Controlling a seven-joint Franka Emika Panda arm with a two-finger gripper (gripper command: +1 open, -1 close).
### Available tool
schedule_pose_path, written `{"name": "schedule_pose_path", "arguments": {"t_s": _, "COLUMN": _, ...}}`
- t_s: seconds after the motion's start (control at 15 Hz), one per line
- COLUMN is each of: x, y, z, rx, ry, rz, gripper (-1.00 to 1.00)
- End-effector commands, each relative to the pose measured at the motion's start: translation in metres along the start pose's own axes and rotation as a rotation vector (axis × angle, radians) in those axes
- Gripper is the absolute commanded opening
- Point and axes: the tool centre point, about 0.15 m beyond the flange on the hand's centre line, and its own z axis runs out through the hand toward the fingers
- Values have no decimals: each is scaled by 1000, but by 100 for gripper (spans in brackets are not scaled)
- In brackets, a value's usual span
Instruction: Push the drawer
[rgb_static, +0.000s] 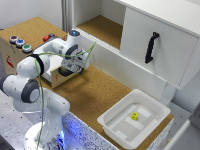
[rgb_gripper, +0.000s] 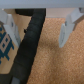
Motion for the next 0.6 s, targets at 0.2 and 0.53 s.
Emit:
{"name": "schedule_pose_path", "arguments": {"t_s": 0.2, "x": 11, "y": -24, "z": 32, "rx": -37, "ry": -10, "rz": 32, "gripper": -100}}
{"name": "schedule_pose_path", "arguments": {"t_s": 0.53, "x": 12, "y": -46, "z": 36, "rx": -89, "ry": -4, "rz": 49, "gripper": -100}}
